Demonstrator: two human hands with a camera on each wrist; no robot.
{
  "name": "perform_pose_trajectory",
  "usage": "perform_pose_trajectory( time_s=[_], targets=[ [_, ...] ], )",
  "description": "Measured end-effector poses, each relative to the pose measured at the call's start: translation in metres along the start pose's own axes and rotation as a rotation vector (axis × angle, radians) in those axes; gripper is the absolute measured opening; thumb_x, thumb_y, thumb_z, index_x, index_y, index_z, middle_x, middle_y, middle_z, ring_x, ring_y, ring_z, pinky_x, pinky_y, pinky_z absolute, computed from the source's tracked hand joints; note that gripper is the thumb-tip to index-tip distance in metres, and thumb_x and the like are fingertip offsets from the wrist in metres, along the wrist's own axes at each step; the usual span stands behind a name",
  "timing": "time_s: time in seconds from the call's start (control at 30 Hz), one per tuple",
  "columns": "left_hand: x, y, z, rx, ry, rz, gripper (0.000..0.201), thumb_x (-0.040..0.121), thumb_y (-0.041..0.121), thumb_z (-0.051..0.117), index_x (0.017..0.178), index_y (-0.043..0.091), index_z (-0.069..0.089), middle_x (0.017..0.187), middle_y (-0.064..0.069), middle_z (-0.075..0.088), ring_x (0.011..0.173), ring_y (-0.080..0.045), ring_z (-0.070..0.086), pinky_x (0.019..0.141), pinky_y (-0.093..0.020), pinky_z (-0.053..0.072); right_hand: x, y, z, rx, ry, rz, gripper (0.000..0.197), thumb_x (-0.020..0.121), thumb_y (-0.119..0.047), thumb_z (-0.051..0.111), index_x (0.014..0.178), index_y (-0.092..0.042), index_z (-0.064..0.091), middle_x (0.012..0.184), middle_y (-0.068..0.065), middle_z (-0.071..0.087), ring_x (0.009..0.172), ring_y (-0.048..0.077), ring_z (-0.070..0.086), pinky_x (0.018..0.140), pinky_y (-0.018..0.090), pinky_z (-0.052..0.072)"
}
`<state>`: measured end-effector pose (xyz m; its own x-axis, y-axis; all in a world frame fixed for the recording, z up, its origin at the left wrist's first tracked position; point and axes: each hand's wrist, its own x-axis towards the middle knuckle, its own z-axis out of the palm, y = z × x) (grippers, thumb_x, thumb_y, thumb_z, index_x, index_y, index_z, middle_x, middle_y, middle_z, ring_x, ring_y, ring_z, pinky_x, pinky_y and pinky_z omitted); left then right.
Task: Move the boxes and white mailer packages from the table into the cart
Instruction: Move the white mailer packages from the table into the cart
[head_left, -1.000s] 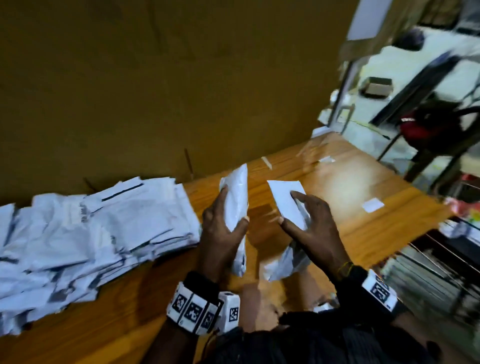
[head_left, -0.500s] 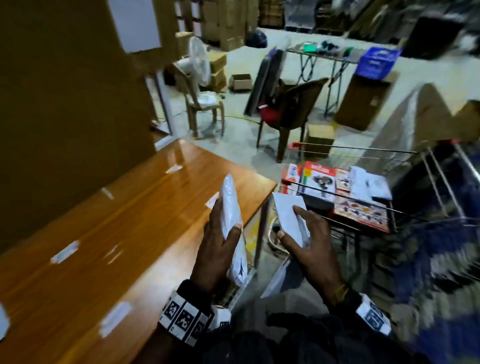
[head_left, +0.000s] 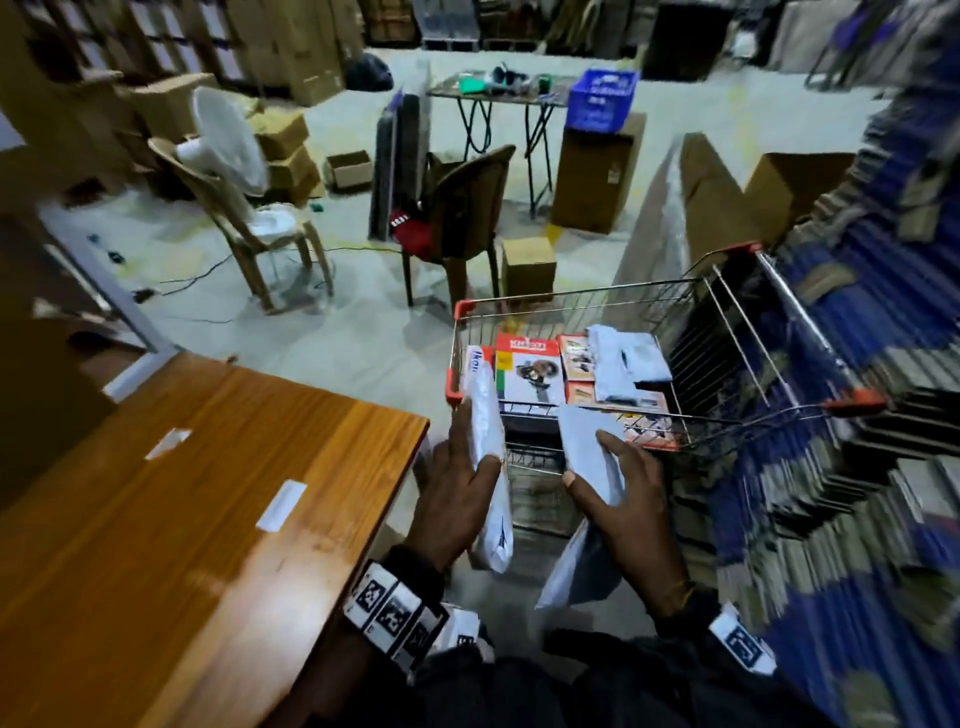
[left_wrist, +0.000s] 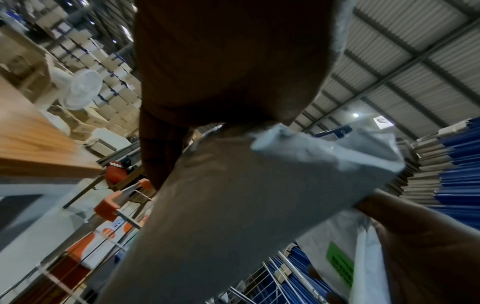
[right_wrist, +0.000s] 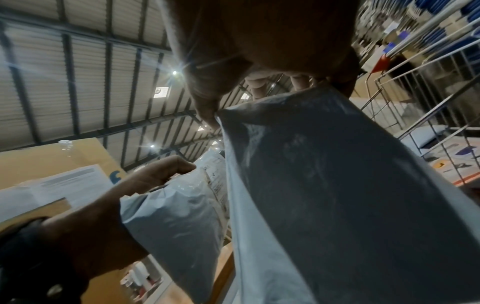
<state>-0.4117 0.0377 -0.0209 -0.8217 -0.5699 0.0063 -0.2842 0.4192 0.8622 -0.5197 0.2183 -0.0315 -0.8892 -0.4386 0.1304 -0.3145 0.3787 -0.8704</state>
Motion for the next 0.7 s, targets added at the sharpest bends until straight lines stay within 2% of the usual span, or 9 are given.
perform_pose_trajectory(
  time_s=[0.07, 0.13, 0.2, 0.33, 0.43, 0.57, 0.63, 0.7],
  targets=[
    [0.032, 0.003, 0.005, 0.023, -0.052, -0.01, 0.075, 0.084, 0.061, 0.032, 0.15, 0.048, -0.003, 0.159, 0.005, 0.02, 0.143, -0.014, 0.026, 0.118, -0.044, 0.018, 0.027, 0.009, 0.002, -0.015, 0.031, 0.025, 0.057, 0.079, -0.051, 0.072, 0.131, -0.039, 0.052, 0.136, 0.002, 0.041, 0.133, 0.019, 0.039, 0.111, 0.035, 0.033],
    [0.058, 0.007, 0.01, 0.017, -0.095, 0.004, 0.076, 0.09, 0.053, 0.04, 0.152, 0.043, -0.003, 0.16, 0.002, 0.019, 0.142, -0.015, 0.026, 0.112, -0.03, 0.022, 0.052, 0.012, 0.004, -0.027, 0.054, 0.047, 0.056, 0.079, -0.042, 0.075, 0.131, -0.036, 0.053, 0.137, 0.005, 0.041, 0.133, 0.021, 0.039, 0.11, 0.031, 0.03],
    [0.091, 0.01, 0.018, 0.009, -0.124, 0.045, 0.078, 0.09, 0.048, 0.043, 0.155, 0.036, 0.0, 0.161, 0.001, 0.017, 0.144, -0.015, 0.022, 0.109, -0.026, 0.02, 0.08, 0.016, 0.006, -0.054, 0.076, 0.074, 0.058, 0.079, -0.037, 0.077, 0.131, -0.033, 0.053, 0.137, 0.005, 0.041, 0.134, 0.02, 0.037, 0.11, 0.028, 0.028],
    [0.148, 0.005, 0.04, 0.038, -0.193, 0.108, 0.075, 0.098, 0.039, 0.049, 0.155, 0.03, 0.002, 0.163, 0.004, 0.013, 0.147, -0.023, 0.019, 0.117, -0.038, 0.022, 0.131, 0.026, 0.014, -0.112, 0.113, 0.149, 0.06, 0.079, -0.041, 0.075, 0.133, -0.028, 0.053, 0.14, 0.007, 0.039, 0.135, 0.021, 0.036, 0.111, 0.03, 0.029],
    [0.183, -0.003, 0.056, 0.079, -0.279, 0.04, 0.079, 0.097, 0.04, 0.052, 0.156, 0.03, 0.0, 0.161, -0.008, 0.019, 0.144, -0.027, 0.026, 0.113, -0.039, 0.025, 0.162, 0.042, 0.02, -0.14, 0.099, 0.244, 0.062, 0.079, -0.048, 0.073, 0.134, -0.029, 0.051, 0.142, 0.01, 0.04, 0.134, 0.025, 0.037, 0.111, 0.036, 0.031],
    [0.231, -0.009, 0.073, 0.087, -0.298, -0.032, 0.088, 0.087, 0.049, 0.055, 0.155, 0.03, 0.003, 0.154, -0.015, 0.031, 0.14, -0.031, 0.033, 0.113, -0.043, 0.029, 0.207, 0.059, 0.026, -0.197, 0.08, 0.292, 0.071, 0.073, -0.06, 0.068, 0.135, -0.029, 0.05, 0.142, 0.015, 0.041, 0.133, 0.031, 0.037, 0.112, 0.046, 0.031],
    [0.258, -0.01, 0.082, 0.112, -0.321, -0.069, 0.086, 0.09, 0.044, 0.058, 0.155, 0.031, 0.002, 0.153, -0.018, 0.033, 0.135, -0.034, 0.04, 0.108, -0.043, 0.036, 0.234, 0.068, 0.028, -0.248, 0.046, 0.339, 0.075, 0.072, -0.064, 0.066, 0.137, -0.03, 0.047, 0.144, 0.015, 0.038, 0.133, 0.034, 0.038, 0.111, 0.046, 0.033],
    [0.283, -0.01, 0.091, 0.163, -0.342, -0.127, 0.085, 0.092, 0.042, 0.058, 0.154, 0.034, 0.0, 0.151, -0.023, 0.031, 0.128, -0.038, 0.048, 0.096, -0.038, 0.043, 0.262, 0.08, 0.031, -0.292, -0.003, 0.385, 0.077, 0.072, -0.064, 0.067, 0.138, -0.032, 0.043, 0.145, 0.015, 0.035, 0.131, 0.038, 0.04, 0.109, 0.047, 0.035]
  ],
)
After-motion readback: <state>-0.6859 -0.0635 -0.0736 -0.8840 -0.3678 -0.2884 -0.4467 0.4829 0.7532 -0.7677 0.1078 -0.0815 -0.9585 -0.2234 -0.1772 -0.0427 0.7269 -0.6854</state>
